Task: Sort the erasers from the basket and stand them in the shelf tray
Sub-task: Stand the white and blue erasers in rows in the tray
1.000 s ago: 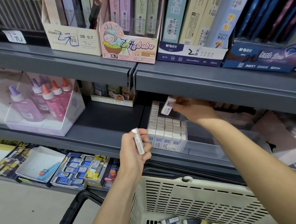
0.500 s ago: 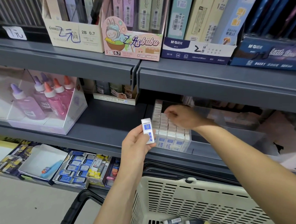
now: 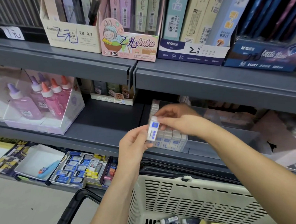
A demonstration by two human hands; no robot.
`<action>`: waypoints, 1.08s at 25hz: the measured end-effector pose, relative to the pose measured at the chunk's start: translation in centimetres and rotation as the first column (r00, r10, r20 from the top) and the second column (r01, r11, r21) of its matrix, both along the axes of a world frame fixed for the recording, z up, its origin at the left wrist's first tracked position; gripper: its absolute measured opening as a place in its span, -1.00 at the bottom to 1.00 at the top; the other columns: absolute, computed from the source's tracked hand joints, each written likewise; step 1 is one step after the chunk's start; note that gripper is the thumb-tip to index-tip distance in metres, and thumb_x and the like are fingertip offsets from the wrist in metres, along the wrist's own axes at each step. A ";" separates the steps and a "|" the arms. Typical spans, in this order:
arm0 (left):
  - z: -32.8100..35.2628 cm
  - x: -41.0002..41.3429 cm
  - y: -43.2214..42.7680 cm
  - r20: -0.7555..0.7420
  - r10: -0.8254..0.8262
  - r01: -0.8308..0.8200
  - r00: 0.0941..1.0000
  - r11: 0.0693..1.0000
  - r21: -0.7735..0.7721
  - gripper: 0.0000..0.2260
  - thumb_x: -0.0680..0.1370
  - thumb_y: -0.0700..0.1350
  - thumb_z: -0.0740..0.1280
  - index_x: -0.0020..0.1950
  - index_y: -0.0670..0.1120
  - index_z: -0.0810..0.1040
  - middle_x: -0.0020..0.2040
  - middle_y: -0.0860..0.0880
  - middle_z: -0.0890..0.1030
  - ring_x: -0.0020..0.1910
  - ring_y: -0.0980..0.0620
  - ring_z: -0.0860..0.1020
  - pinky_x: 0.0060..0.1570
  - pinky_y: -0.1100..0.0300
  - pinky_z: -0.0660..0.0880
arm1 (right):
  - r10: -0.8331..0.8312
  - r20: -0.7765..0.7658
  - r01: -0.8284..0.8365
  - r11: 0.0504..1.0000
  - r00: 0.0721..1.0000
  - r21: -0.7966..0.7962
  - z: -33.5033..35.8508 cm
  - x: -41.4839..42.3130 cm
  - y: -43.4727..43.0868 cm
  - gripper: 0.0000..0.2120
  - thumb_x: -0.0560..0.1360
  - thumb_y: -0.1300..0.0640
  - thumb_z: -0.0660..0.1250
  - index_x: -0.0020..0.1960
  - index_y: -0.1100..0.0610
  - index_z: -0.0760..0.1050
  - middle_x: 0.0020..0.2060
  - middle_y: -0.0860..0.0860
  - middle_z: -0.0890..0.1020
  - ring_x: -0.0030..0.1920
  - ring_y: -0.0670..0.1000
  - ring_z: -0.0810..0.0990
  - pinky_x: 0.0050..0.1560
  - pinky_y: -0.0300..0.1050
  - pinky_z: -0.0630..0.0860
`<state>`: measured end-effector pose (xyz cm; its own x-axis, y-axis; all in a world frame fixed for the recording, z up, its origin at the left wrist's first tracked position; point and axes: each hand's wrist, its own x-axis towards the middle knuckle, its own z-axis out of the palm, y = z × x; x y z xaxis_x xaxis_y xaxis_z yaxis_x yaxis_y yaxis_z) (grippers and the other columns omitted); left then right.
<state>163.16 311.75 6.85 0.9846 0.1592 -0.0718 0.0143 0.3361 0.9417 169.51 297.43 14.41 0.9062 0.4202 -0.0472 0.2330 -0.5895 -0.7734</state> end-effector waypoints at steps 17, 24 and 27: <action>-1.5 0.5 -0.7 -0.012 0.010 -0.004 1.000 0.908 0.419 -0.71 0.55 -0.17 0.27 0.26 0.02 0.43 0.03 0.25 0.50 0.03 0.34 0.48 -0.15 0.58 0.37 | -0.143 0.226 0.211 0.927 0.964 -0.311 -5.0 6.9 -1.7 -0.82 0.54 0.09 0.19 -0.02 0.00 0.58 -0.08 -0.13 0.61 0.03 -0.05 0.58 0.10 -0.16 0.47; -0.7 -1.3 -2.1 0.077 0.111 -0.134 0.991 0.872 0.471 -0.74 0.56 -0.18 0.25 0.20 0.08 0.39 0.13 0.09 0.46 0.00 0.35 0.46 -0.11 0.51 0.37 | -0.226 0.157 0.252 0.952 0.961 -0.172 -2.7 2.6 -2.6 -0.72 0.54 0.06 0.24 0.24 -0.06 0.47 0.11 -0.12 0.58 0.11 -0.13 0.51 0.14 -0.28 0.38; 0.1 -4.2 -4.0 0.185 0.066 -0.140 0.981 0.894 0.426 -0.80 0.56 -0.17 0.24 0.02 0.15 0.43 0.00 0.12 0.52 -0.10 0.30 0.50 -0.16 0.47 0.41 | -0.222 0.299 0.254 0.964 0.928 -0.075 -1.5 -3.8 -5.2 -0.77 0.50 0.10 0.32 0.15 -0.03 0.54 -0.04 -0.21 0.58 0.00 -0.25 0.51 -0.03 -0.55 0.32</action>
